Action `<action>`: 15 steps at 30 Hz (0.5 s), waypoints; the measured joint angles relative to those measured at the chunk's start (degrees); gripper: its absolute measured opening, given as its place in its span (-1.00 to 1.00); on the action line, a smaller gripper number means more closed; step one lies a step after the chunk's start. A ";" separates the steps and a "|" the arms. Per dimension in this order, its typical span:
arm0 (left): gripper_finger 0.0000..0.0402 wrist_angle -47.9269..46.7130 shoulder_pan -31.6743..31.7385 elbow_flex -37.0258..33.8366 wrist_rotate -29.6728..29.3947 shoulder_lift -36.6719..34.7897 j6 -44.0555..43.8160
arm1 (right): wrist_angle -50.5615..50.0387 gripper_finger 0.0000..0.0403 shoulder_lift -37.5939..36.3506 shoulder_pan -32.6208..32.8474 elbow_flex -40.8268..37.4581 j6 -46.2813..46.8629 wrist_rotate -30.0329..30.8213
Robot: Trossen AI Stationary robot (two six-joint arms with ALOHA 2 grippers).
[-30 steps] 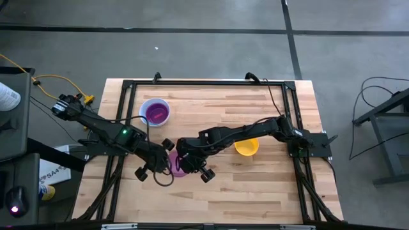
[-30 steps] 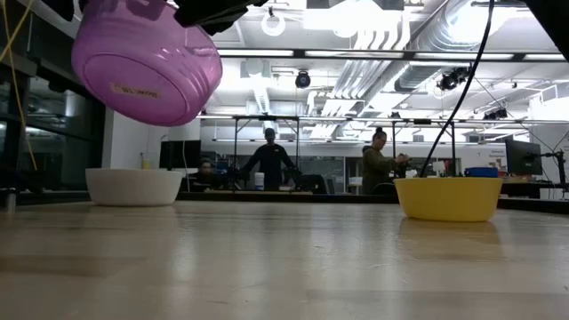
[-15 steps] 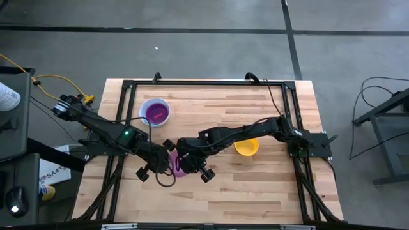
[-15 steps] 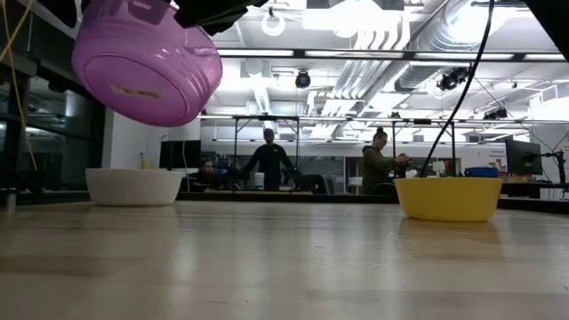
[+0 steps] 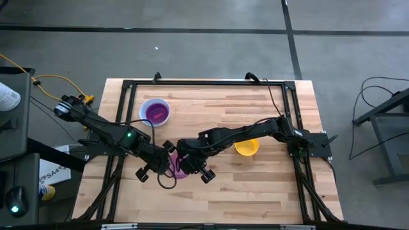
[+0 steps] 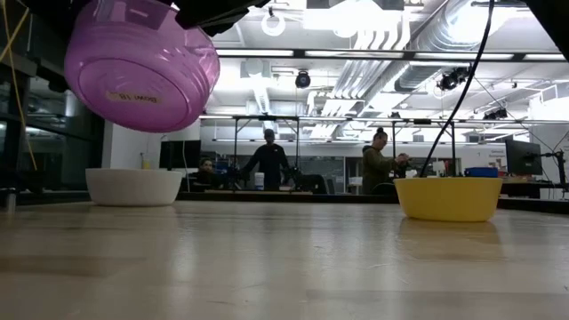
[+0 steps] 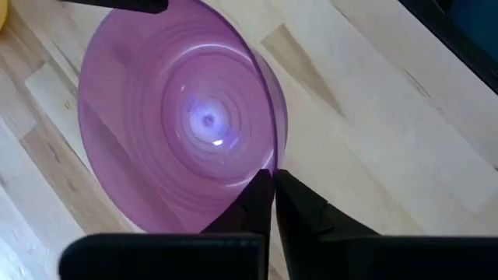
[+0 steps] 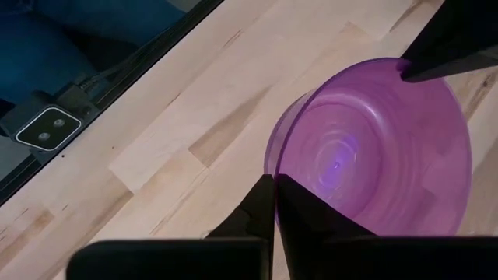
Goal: Nest bowls inside each other
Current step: Stack the violet bowl on top of the red bowl
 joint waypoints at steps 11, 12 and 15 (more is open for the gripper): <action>-0.99 -0.22 -0.02 0.00 -1.02 0.00 1.14 | 0.04 -0.98 -0.02 0.00 0.00 0.07 0.03; -0.99 -0.24 0.00 0.00 -1.04 0.00 1.20 | 0.04 -0.98 -0.04 0.00 0.00 0.07 0.03; -0.99 -0.22 -0.01 0.00 -1.16 0.00 1.73 | 0.04 -0.98 -0.06 0.00 0.00 0.17 0.03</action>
